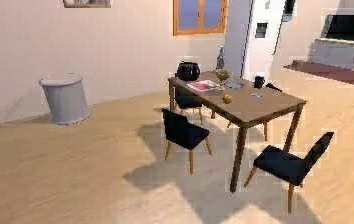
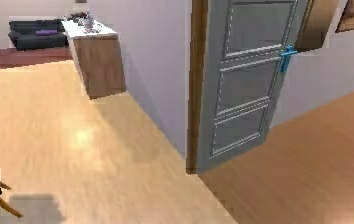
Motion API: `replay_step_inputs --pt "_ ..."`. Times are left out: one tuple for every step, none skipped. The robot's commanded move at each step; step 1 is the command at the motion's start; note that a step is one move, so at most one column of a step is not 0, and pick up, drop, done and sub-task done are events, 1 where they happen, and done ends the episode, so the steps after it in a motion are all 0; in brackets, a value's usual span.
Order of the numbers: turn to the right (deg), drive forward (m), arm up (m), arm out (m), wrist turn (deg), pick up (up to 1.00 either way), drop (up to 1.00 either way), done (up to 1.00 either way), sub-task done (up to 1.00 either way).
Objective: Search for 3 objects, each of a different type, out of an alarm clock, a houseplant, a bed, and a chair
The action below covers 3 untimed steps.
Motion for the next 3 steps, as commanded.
replay_step_inputs --pt "45.0 0.00 0.00 0.00 0.0 0.00 0.00 0.00 0.00" --pt "12.0 0.00 0.00 0.00 0.0 0.00 0.00 0.00 0.00" --pt "3.0 0.00 0.00 0.00 0.0 0.00 0.00 0.00 0.00"
